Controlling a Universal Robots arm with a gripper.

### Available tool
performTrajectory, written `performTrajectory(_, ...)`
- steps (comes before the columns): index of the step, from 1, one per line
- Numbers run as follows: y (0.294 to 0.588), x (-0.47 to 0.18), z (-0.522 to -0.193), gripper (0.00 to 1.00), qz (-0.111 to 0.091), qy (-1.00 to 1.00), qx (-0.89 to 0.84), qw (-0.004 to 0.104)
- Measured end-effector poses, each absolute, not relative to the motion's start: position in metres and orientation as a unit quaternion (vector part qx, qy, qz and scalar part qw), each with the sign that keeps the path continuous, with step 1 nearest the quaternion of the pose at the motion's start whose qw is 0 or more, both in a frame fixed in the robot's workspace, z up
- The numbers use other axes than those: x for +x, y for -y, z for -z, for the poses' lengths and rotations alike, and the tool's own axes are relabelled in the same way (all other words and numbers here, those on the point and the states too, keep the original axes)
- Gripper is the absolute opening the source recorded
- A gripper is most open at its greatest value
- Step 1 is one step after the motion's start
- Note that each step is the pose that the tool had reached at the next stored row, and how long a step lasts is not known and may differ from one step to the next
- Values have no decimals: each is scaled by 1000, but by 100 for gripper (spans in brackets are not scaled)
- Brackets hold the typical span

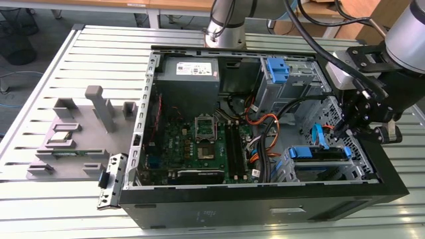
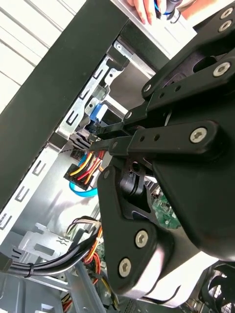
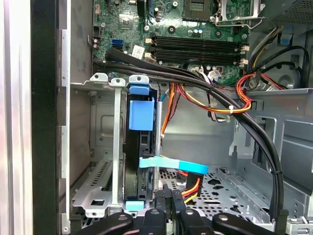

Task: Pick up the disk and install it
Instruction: 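Insert the second disk wire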

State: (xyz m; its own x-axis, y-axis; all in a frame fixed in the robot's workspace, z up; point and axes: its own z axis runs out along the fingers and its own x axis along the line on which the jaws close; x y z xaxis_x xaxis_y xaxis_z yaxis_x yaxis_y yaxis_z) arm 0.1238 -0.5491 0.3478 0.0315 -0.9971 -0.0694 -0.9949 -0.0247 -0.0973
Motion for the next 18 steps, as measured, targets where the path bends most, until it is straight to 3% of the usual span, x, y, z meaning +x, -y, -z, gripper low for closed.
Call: performTrajectory(18, 564, 109, -340, 17, 21, -694, -716, 71)
